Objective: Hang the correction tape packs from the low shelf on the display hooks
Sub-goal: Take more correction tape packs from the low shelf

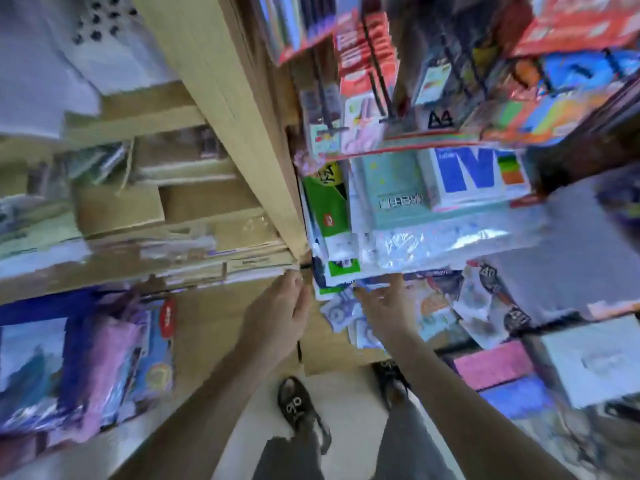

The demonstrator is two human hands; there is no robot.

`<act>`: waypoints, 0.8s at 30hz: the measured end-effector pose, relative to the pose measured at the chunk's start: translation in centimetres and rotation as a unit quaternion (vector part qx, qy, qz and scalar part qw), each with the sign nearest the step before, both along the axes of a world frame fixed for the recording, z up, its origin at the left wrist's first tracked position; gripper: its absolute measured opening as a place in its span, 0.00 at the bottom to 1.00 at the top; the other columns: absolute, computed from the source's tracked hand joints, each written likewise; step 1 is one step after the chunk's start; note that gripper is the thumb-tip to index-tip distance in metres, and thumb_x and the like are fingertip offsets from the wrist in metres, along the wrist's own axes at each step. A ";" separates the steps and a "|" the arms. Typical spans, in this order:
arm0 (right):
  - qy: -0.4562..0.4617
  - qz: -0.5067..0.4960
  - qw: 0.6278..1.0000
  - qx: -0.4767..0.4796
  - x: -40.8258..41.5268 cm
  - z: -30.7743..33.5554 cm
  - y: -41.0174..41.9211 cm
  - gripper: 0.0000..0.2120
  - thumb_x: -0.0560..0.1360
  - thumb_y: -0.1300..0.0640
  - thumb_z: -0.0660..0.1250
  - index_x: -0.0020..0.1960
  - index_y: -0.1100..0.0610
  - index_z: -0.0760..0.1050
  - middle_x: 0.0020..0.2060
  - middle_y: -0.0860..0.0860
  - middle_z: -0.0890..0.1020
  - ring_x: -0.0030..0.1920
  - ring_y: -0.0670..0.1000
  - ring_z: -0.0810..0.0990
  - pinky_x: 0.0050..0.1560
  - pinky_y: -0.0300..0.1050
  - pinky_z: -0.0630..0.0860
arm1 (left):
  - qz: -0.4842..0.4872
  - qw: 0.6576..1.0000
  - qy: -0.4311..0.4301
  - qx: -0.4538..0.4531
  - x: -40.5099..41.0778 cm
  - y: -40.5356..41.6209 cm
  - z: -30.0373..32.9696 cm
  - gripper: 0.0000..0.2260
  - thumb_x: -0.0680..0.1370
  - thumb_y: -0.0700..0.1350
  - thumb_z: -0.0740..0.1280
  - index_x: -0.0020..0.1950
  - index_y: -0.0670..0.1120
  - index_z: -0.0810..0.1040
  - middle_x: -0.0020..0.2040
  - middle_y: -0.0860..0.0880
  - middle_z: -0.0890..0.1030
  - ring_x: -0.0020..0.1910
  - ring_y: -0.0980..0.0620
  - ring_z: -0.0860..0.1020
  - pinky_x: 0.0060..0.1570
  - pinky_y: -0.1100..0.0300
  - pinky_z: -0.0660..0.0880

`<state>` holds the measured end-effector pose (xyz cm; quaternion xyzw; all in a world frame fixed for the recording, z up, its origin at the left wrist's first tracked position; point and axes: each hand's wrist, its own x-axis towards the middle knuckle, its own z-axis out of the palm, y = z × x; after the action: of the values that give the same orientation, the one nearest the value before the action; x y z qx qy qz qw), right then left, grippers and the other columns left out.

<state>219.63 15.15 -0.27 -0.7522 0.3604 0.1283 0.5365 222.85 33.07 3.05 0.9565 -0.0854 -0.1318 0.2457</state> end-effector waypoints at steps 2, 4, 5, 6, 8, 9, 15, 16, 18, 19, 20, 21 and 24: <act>0.068 -0.010 0.998 -0.012 -1.7 -4.7 0.3 0.20 0.75 0.50 0.74 0.60 0.55 0.70 0.54 0.60 0.82 0.54 0.60 0.82 0.53 0.53 0.78 | 0.023 0.997 0.074 0.001 -0.7 0.0 -3.9 0.12 0.86 0.51 0.59 0.60 0.44 0.74 0.54 0.44 0.82 0.52 0.41 0.81 0.46 0.50 0.75; 0.135 -0.018 0.991 -0.008 -3.4 -8.7 0.2 0.21 0.75 0.51 0.74 0.62 0.56 0.71 0.56 0.58 0.80 0.56 0.58 0.80 0.54 0.48 0.75 | 0.026 0.989 0.143 0.002 -1.2 -0.3 -8.0 0.13 0.86 0.51 0.57 0.63 0.44 0.72 0.55 0.43 0.82 0.54 0.41 0.81 0.50 0.49 0.76; 0.167 -0.028 0.986 0.004 -4.2 -10.6 0.0 0.24 0.75 0.50 0.75 0.65 0.58 0.71 0.59 0.59 0.80 0.58 0.59 0.80 0.56 0.48 0.75 | 0.023 0.985 0.171 0.003 -1.3 -0.6 -10.2 0.14 0.86 0.51 0.57 0.65 0.42 0.71 0.54 0.42 0.82 0.54 0.41 0.81 0.51 0.48 0.77; 0.198 -0.043 0.979 0.012 -4.9 -12.7 -0.3 0.28 0.75 0.48 0.75 0.68 0.61 0.70 0.62 0.60 0.79 0.62 0.60 0.79 0.57 0.48 0.74 | 0.021 0.980 0.198 0.004 -1.4 -0.9 -12.5 0.16 0.86 0.51 0.58 0.67 0.41 0.69 0.55 0.41 0.82 0.55 0.40 0.81 0.52 0.47 0.77; 0.243 -0.054 0.969 0.010 -5.8 -16.0 -1.2 0.33 0.76 0.47 0.74 0.72 0.63 0.68 0.66 0.61 0.78 0.66 0.61 0.77 0.53 0.46 0.70 | 0.030 0.971 0.239 0.003 -1.4 -1.6 -16.6 0.19 0.85 0.51 0.60 0.71 0.40 0.67 0.63 0.40 0.80 0.61 0.40 0.80 0.58 0.46 0.77; 0.255 -0.052 0.966 0.008 -6.1 -17.9 -1.6 0.34 0.76 0.47 0.74 0.73 0.64 0.67 0.66 0.62 0.77 0.67 0.61 0.77 0.52 0.46 0.69 | 0.036 0.968 0.250 0.008 -1.3 -1.9 -18.7 0.21 0.84 0.51 0.62 0.73 0.41 0.66 0.68 0.40 0.77 0.65 0.41 0.78 0.61 0.47 0.76; 0.260 -0.066 0.963 0.031 -6.7 -27.3 -2.5 0.42 0.73 0.44 0.76 0.78 0.61 0.61 0.71 0.60 0.73 0.70 0.60 0.74 0.58 0.48 0.70 | 0.020 0.953 0.303 0.001 -0.8 -4.1 -29.9 0.30 0.77 0.53 0.72 0.76 0.46 0.67 0.70 0.42 0.72 0.71 0.42 0.72 0.67 0.50 0.72; 0.252 -0.075 0.964 0.031 -6.6 -28.5 -2.2 0.42 0.72 0.43 0.76 0.77 0.60 0.63 0.70 0.59 0.74 0.68 0.60 0.75 0.61 0.50 0.73 | 0.018 0.954 0.299 0.004 -0.6 -4.3 -31.5 0.31 0.75 0.55 0.72 0.75 0.45 0.68 0.69 0.42 0.73 0.70 0.42 0.73 0.67 0.49 0.73; 0.233 -0.095 0.968 0.023 -6.1 -30.4 -1.6 0.40 0.69 0.42 0.77 0.73 0.60 0.66 0.64 0.57 0.76 0.65 0.59 0.76 0.64 0.55 0.75 | 0.015 0.960 0.281 0.018 -0.2 -4.7 -34.3 0.38 0.70 0.62 0.70 0.73 0.43 0.69 0.69 0.41 0.73 0.68 0.40 0.73 0.65 0.43 0.74; 0.226 -0.101 0.969 0.015 -5.9 -31.2 -1.4 0.40 0.69 0.42 0.77 0.71 0.61 0.67 0.63 0.56 0.75 0.65 0.59 0.75 0.65 0.58 0.74 | 0.015 0.963 0.269 0.021 0.1 -4.8 -35.6 0.41 0.67 0.64 0.70 0.74 0.42 0.69 0.69 0.41 0.73 0.68 0.40 0.74 0.66 0.43 0.74; 0.224 -0.102 0.969 0.002 -5.8 -31.8 -1.1 0.40 0.68 0.41 0.77 0.71 0.61 0.67 0.63 0.56 0.74 0.66 0.59 0.74 0.66 0.59 0.73 | 0.010 0.965 0.259 0.027 0.3 -5.1 -36.5 0.43 0.67 0.64 0.71 0.74 0.41 0.68 0.70 0.40 0.73 0.69 0.40 0.73 0.66 0.42 0.73; 0.226 -0.103 0.969 -0.013 -5.6 -32.3 -0.9 0.41 0.68 0.40 0.77 0.72 0.61 0.67 0.64 0.56 0.73 0.67 0.60 0.73 0.67 0.59 0.72 | 0.004 0.966 0.255 0.035 0.6 -5.5 -36.8 0.43 0.68 0.64 0.73 0.75 0.41 0.67 0.71 0.40 0.72 0.70 0.39 0.73 0.67 0.43 0.73; 0.224 -0.125 0.966 -0.034 -5.2 -33.5 -0.8 0.41 0.65 0.38 0.77 0.69 0.60 0.69 0.63 0.57 0.72 0.67 0.61 0.73 0.68 0.60 0.71 | 0.014 0.967 0.253 0.038 1.0 -6.5 -37.3 0.43 0.72 0.58 0.77 0.78 0.41 0.63 0.72 0.40 0.68 0.71 0.40 0.70 0.70 0.46 0.70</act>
<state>214.44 14.33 -33.76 -0.6712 0.5664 0.2131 0.4281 223.80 26.56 -34.21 0.9020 -0.0021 -0.3690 0.2242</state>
